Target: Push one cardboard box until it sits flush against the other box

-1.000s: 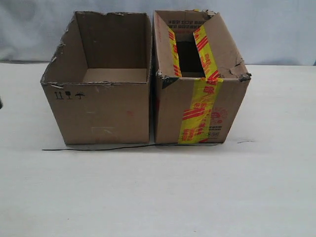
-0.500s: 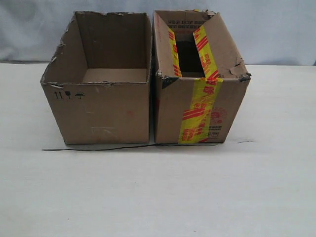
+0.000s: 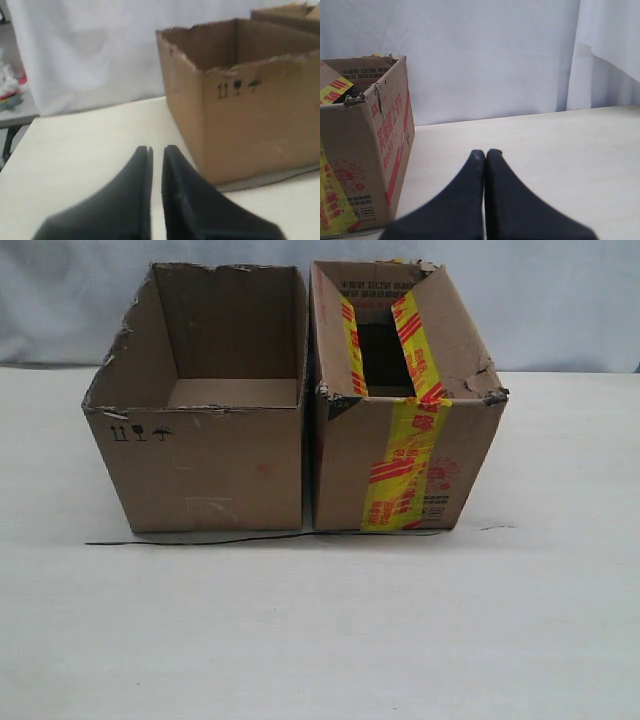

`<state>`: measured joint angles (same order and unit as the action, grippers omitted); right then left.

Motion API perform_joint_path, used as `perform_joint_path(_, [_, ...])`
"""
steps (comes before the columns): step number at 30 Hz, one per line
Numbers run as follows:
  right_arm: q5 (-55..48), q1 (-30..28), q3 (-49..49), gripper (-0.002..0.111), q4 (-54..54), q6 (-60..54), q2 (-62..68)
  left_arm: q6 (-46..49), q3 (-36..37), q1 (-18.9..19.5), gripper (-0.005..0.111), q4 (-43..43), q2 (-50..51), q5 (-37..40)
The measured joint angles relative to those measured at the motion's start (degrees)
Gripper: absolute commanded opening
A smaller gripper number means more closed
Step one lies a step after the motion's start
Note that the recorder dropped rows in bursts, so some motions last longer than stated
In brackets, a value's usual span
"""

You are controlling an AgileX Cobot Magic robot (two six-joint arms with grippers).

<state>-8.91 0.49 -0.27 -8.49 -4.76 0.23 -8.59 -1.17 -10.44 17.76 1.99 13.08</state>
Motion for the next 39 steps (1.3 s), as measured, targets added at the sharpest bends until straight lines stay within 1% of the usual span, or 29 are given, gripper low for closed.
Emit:
perform_joint_path(3, [0.0, 0.0, 0.0, 0.0, 0.0, 0.0, 0.0, -0.1, 1.0, 3.1, 0.0, -0.2, 0.0, 3.1])
perform_joint_path(5, [0.0, 0.0, 0.0, 0.0, 0.0, 0.0, 0.0, -0.1, 1.0, 4.0, 0.0, -0.2, 0.0, 6.2])
perform_joint_path(9, [0.0, 0.0, 0.0, 0.0, 0.0, 0.0, 0.0, -0.1, 1.0, 5.6, 0.0, -0.8, 0.0, 7.6])
perform_joint_path(11, [0.0, 0.0, 0.0, 0.0, 0.0, 0.0, 0.0, -0.1, 1.0, 6.5, 0.0, -2.4, -0.5, 7.5])
perform_joint_path(16, [0.0, 0.0, 0.0, 0.0, 0.0, 0.0, 0.0, -0.1, 1.0, 9.2, 0.0, -11.3, -1.6, 6.0])
perform_joint_path(24, [0.0, 0.0, 0.0, 0.0, 0.0, 0.0, 0.0, -0.1, 1.0, 9.7, 0.0, -19.2, -1.8, 5.7])
perform_joint_path(29, [0.0, 0.0, 0.0, 0.0, 0.0, 0.0, 0.0, -0.1, 1.0, 9.7, 0.0, -19.3, -1.8, 5.7])
perform_joint_path(39, [0.0, 0.0, 0.0, 0.0, 0.0, 0.0, 0.0, -0.1, 1.0, 9.7, 0.0, -16.8, -1.8, 5.7])
